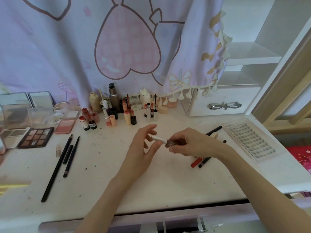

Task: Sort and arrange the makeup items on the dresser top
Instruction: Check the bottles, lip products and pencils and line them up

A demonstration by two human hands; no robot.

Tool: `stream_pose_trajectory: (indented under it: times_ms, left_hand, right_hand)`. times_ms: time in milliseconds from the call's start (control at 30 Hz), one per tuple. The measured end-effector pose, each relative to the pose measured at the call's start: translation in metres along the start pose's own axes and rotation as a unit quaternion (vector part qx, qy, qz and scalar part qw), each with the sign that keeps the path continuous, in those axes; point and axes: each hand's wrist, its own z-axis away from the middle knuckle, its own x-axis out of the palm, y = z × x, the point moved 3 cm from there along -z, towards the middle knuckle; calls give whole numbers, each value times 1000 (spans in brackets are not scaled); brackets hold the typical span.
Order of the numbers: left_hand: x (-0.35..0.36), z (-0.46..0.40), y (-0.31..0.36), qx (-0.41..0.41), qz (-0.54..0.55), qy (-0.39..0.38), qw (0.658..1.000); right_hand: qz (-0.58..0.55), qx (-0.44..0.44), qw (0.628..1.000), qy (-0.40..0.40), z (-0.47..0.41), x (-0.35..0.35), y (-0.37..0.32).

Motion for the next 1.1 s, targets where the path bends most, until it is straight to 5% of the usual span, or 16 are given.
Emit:
stream_pose_trajectory:
  times_ms: [200,367,433,533,700,800,1100]
  left_hand:
    - [-17,3,16,86,-132,-52,986]
    - [-19,9,9,119,-255,42,959]
    - [-18,6,6,50,-256,16,965]
    - [-20,2,1,-183,-184,-88,962]
    - [-37,4,13,-99,-67,-158,980]
    - [-42,7,11,-77,9,-122,989]
    - [-46,4,14,-143,-8,-58,988]
  right_hand:
    - [-112,-1,990,-91,14,11,-12]
    - [-15,-44,998,-36,13,28,-23]
    - [114,-58,991,31,11,32,-24]
    - [230,-46,967,95,9,34,-23]
    - [-37,10,995,96,11,31,-11]
    - [-168,10,984,65,14,32,-7]
    - [-188,-31,976,105,17,39,-10]
